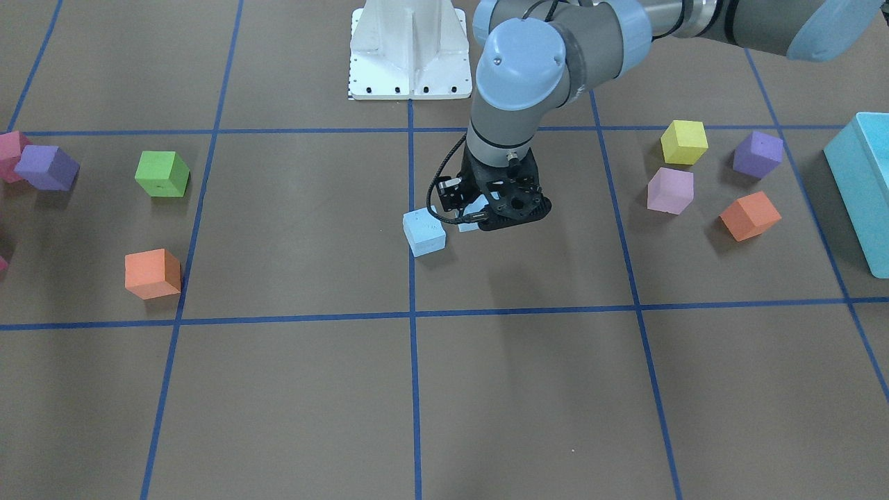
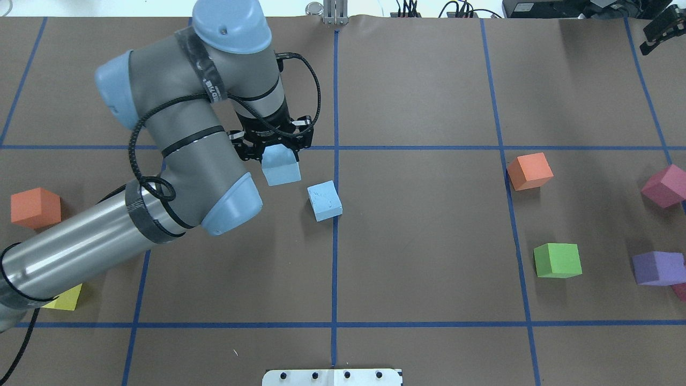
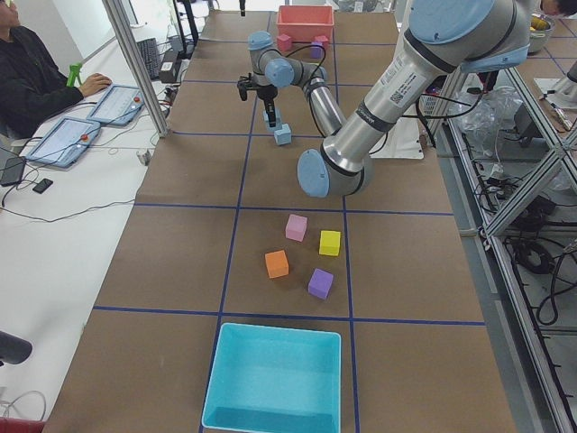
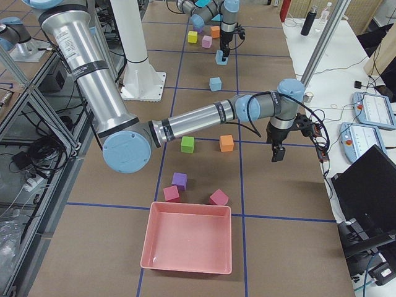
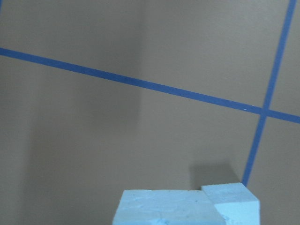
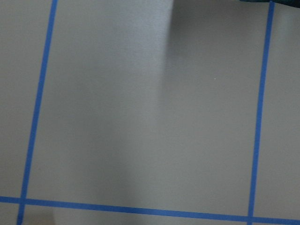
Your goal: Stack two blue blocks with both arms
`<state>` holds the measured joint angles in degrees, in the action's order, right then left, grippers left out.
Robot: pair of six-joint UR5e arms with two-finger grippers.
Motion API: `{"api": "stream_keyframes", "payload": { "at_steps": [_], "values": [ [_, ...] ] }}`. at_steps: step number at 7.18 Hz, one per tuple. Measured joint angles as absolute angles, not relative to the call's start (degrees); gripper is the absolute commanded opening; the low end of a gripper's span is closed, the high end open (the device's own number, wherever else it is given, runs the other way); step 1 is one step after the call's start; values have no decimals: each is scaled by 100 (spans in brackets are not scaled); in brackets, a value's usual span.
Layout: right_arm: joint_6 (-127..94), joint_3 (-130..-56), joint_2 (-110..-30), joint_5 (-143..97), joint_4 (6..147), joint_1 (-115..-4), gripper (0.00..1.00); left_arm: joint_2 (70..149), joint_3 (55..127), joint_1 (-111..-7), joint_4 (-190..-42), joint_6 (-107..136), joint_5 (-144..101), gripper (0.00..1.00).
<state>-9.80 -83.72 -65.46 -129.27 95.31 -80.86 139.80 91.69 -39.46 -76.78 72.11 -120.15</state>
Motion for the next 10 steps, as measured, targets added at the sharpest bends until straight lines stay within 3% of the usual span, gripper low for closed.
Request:
{"api": "stream_keyframes", "payload": {
  "at_steps": [4, 9, 10],
  "values": [
    [-808, -8192, -6587, -12906, 9493, -8181, 100, 14351, 8235, -3652, -8380, 7301, -11831, 53],
    [-873, -8166, -6545, -12885, 9492, -8164, 100, 14327, 8096, -3406, -8753, 7607, -11561, 53],
    [-877, -8166, -6542, -12885, 9492, -8160, 100, 14326, 8100, -3400, -8752, 7621, -11559, 59]
  ]
}}
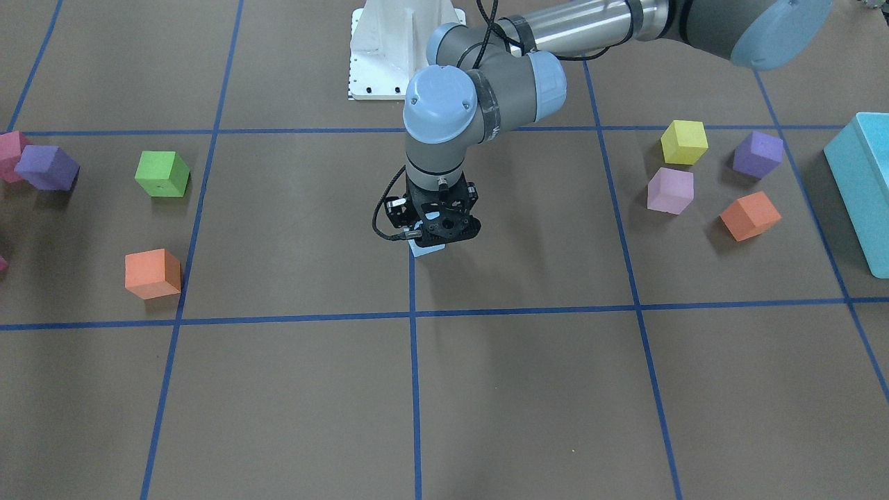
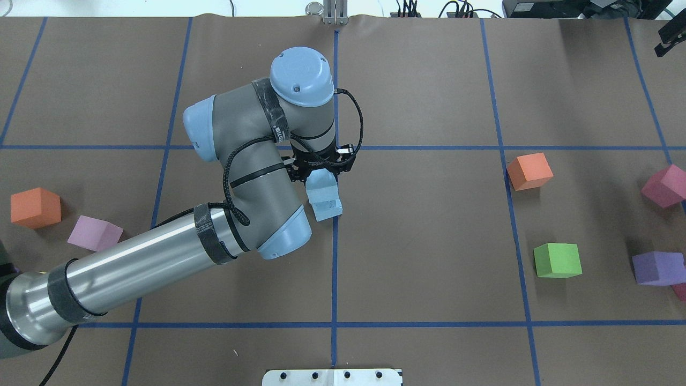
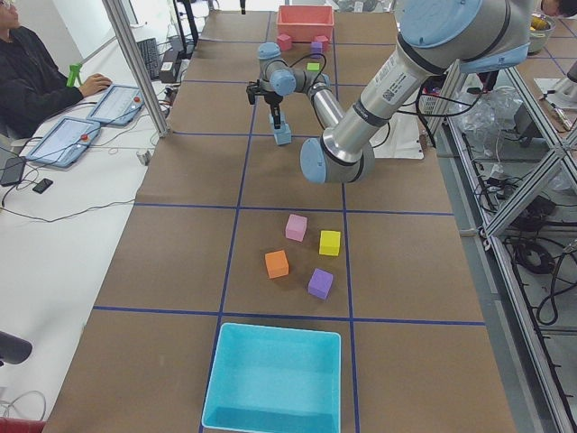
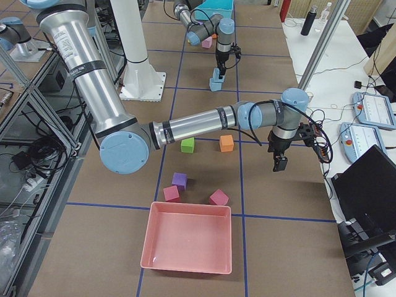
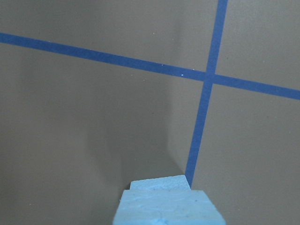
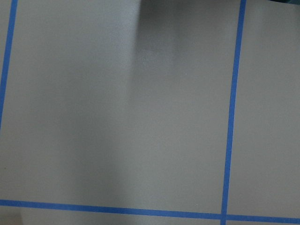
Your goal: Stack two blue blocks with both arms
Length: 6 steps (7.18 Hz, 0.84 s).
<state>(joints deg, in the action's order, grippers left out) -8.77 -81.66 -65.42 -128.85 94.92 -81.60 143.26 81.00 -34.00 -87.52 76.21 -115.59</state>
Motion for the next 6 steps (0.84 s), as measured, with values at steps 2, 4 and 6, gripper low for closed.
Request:
{"api": "stream_keyframes", "payload": {
  "at_steps": [2, 4, 6],
  "values": [
    [-881, -8159, -6533, -12879, 9492, -8145, 100, 14313, 8115, -3394, -8746, 7622, -11558, 97],
    [-886, -8157, -6522, -12873, 9498, -8134, 100, 14298, 8142, -3397, -8745, 7618, -11558, 97],
    [-887, -8156, -6511, -12870, 9495, -8130, 100, 14156, 8426, -3416, -8703, 7529, -11574, 97]
  ]
}}
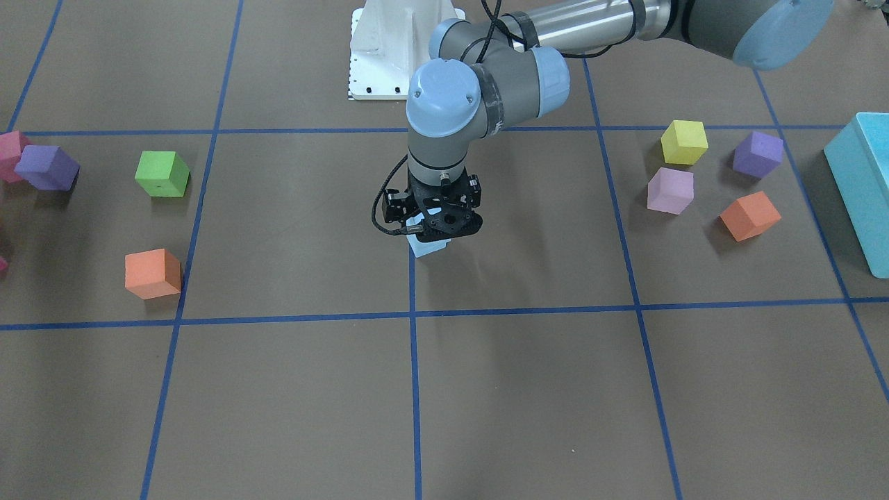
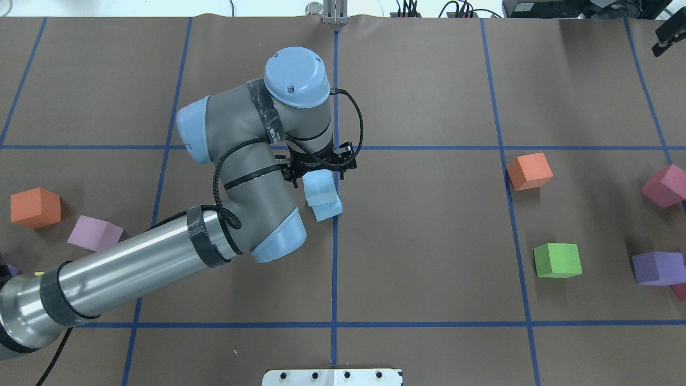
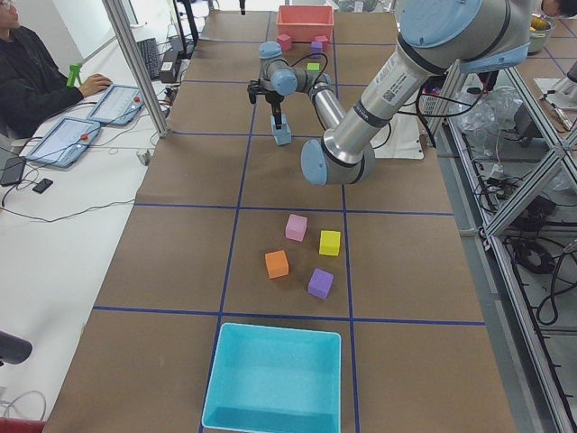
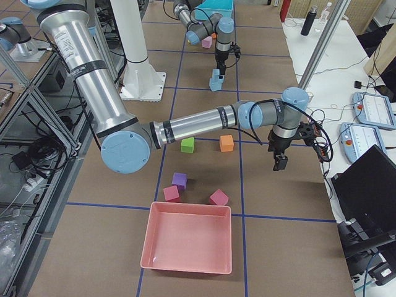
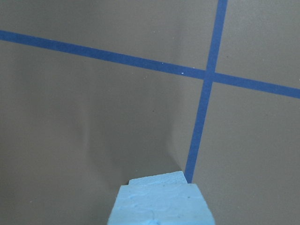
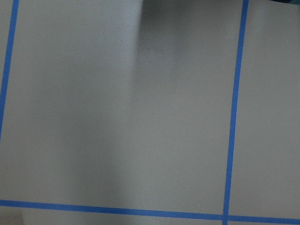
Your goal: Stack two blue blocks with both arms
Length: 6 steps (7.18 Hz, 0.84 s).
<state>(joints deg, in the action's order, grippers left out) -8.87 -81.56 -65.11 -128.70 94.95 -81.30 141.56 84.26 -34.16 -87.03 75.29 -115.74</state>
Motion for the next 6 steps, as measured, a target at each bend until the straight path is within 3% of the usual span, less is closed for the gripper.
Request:
{"api": "stream_keyframes", "payload": {
  "at_steps": [2, 6],
  "values": [
    [-896, -8152, -6522, -12865, 9497, -8114, 100, 13718, 9024, -3772, -8556, 6827, -11691, 97],
    [-926, -7960, -6585, -12891, 9500, -8086, 100, 12589, 9690, -5759, -8162, 4190, -12912, 97]
  ]
}}
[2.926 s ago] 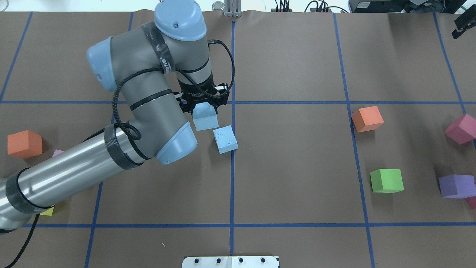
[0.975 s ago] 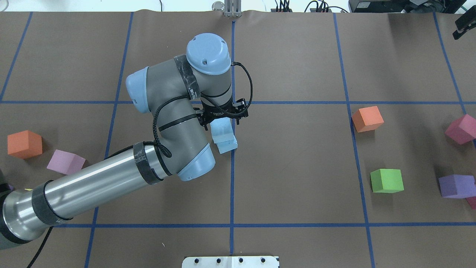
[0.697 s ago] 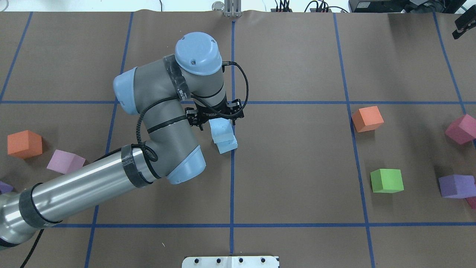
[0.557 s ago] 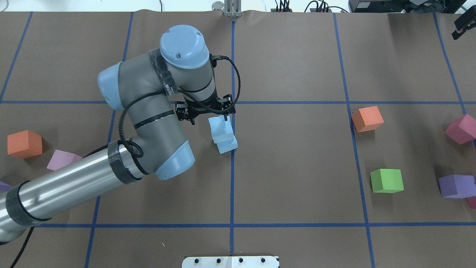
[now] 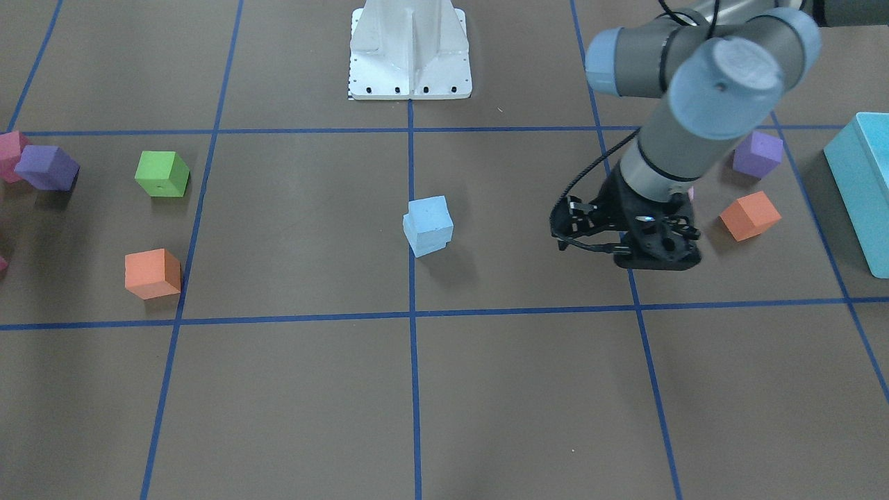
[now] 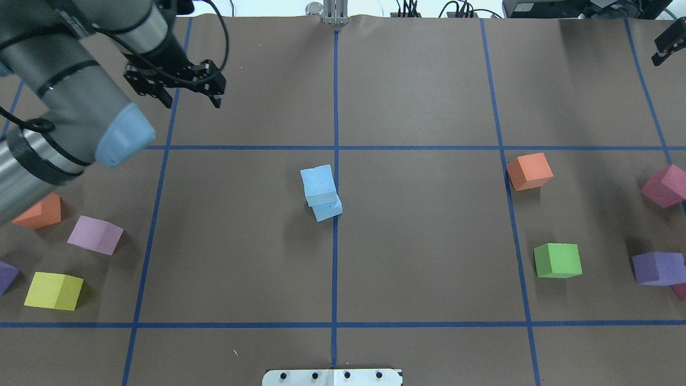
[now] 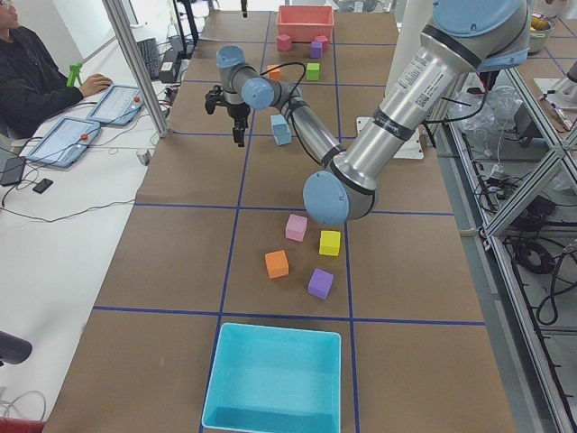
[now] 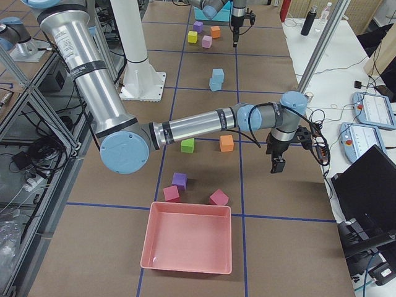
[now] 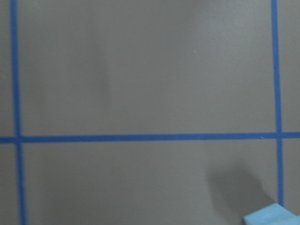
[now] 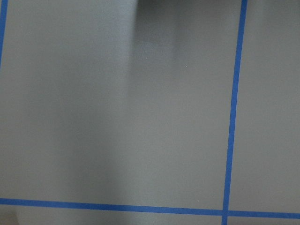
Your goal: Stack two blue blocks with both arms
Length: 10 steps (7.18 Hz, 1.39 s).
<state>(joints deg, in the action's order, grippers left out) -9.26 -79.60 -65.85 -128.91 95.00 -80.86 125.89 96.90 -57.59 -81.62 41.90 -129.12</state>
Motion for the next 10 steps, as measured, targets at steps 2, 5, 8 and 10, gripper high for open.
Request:
{"api": "stream_keyframes", "payload": {
  "at_steps": [2, 5, 8, 10],
  "values": [
    [-935, -7837, -6591, -13049, 9499, -8115, 100, 12106, 9924, -6785, -7530, 2513, -13222, 97],
    [-940, -7820, -6542, -13142, 9493, -8198, 100, 11461, 9875, -8208, -6735, 76, -13310, 97],
    [-938, -7847, -6513, -13142, 9484, -8265, 100, 10913, 9241, -9215, -6831, -1304, -13542, 97],
    [-888, -7921, -6520, -13132, 9437, -8270, 100, 10650, 8637, -9483, -7417, -1684, -13675, 98]
  ]
}}
